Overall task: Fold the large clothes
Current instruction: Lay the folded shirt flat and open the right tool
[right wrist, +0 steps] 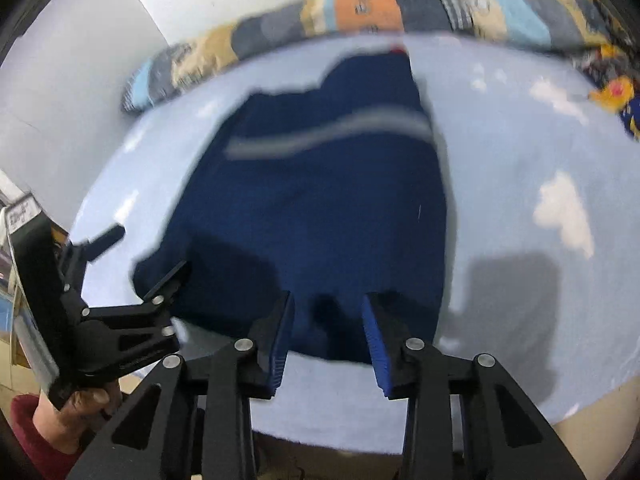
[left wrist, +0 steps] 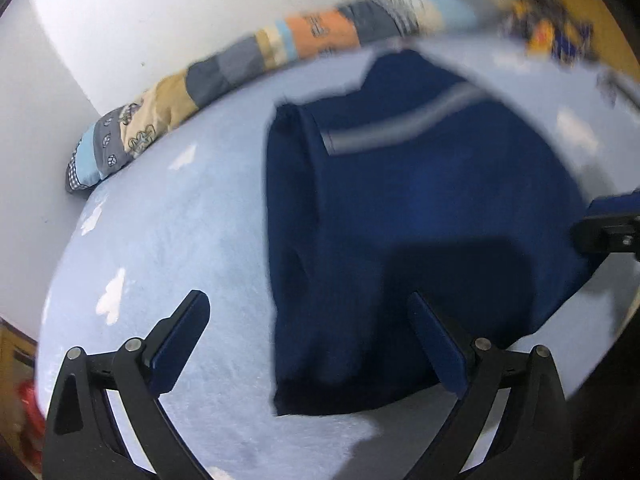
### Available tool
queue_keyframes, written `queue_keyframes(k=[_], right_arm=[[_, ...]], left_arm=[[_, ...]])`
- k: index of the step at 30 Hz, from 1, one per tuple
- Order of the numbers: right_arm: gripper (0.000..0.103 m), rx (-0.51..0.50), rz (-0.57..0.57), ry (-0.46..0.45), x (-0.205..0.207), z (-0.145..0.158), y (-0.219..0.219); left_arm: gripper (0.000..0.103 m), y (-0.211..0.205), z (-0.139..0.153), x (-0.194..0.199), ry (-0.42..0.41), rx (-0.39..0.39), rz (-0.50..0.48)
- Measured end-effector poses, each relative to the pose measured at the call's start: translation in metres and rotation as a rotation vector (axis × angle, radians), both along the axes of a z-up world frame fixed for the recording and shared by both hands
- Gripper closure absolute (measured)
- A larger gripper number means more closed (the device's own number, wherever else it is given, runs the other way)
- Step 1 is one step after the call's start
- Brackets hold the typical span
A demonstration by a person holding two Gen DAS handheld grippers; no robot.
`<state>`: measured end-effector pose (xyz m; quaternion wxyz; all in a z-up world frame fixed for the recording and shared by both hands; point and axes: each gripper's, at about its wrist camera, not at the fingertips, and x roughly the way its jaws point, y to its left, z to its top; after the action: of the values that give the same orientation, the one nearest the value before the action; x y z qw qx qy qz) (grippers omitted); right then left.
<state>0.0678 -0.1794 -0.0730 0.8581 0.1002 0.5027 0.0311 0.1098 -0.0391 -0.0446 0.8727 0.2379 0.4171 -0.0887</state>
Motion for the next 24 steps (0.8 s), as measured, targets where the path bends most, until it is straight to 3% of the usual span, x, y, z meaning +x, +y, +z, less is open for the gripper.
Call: queue_keyframes(k=[3, 6, 9, 13, 20, 24], right_arm=[[0.066, 0.036, -0.022, 0.025, 0.007, -0.022, -0.007], [0.066, 0.041, -0.012, 0.027, 0.014, -0.023, -0.009], [0.065, 0.047, 0.007, 0.008, 0.007, -0.016, -0.01], [0.063, 0.14, -0.014, -0.123, -0.032, 0.007, -0.021], [0.061, 0.053, -0.032, -0.204, -0.052, 0.017, -0.027], [0.06, 0.016, -0.017, -0.216, -0.027, 0.028, -0.03]], left_arm=[[0.0, 0.001, -0.016, 0.014, 0.023, -0.01, 0.025], [0.0, 0.017, -0.015, 0.026, 0.101, -0.109, 0.091], [0.0, 0.029, -0.009, 0.027, 0.128, -0.209, 0.172], [0.0, 0.032, 0.009, 0.008, 0.058, -0.258, 0.198], [0.0, 0.012, 0.032, -0.027, -0.104, -0.284, 0.163], [0.0, -0.002, 0.037, -0.009, -0.086, -0.308, 0.151]])
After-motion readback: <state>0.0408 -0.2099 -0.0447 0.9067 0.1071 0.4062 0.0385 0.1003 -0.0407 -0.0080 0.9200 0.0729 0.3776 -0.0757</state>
